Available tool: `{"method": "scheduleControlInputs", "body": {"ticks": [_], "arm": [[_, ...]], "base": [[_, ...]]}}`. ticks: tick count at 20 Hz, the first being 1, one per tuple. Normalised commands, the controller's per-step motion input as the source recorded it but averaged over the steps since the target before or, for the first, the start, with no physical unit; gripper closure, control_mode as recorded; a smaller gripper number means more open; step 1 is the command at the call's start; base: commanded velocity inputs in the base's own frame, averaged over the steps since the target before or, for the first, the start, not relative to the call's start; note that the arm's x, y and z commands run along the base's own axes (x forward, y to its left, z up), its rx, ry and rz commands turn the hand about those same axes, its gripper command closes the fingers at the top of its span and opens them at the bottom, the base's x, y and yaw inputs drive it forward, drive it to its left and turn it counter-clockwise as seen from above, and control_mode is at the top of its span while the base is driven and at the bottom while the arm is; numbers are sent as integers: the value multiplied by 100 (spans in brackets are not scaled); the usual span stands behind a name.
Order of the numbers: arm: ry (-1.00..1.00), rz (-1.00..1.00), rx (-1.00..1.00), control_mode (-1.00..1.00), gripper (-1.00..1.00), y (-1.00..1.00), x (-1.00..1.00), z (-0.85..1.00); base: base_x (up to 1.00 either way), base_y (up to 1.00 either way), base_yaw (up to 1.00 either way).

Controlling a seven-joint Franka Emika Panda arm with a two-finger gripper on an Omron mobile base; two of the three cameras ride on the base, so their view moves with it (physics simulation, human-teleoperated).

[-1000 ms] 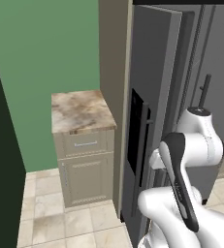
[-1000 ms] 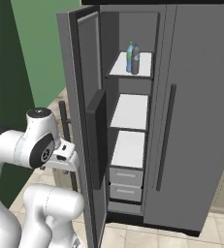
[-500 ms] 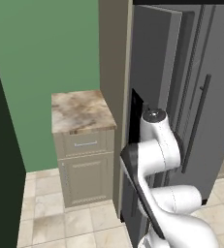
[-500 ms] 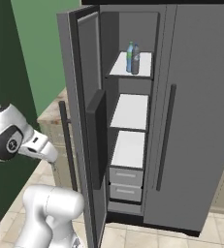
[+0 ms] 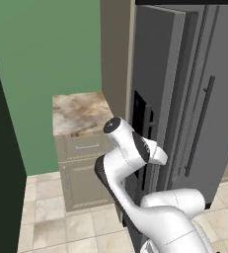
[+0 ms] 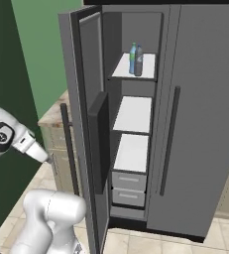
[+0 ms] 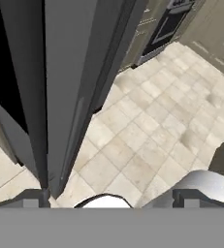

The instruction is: Take the bottled waters from the counter and place them in the freezer to freeze. Close the freezer door after placing the bottles.

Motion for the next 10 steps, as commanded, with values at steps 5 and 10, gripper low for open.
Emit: {"method": "scheduleControlInputs", "body": {"ticks": [5,10], "arm": [[-19,-45,-15,-100,-100,0,43,0],[-37,-24,-13,-100,-100,14,27,2]], "base": [[0,0,0],[0,0,0]]}}
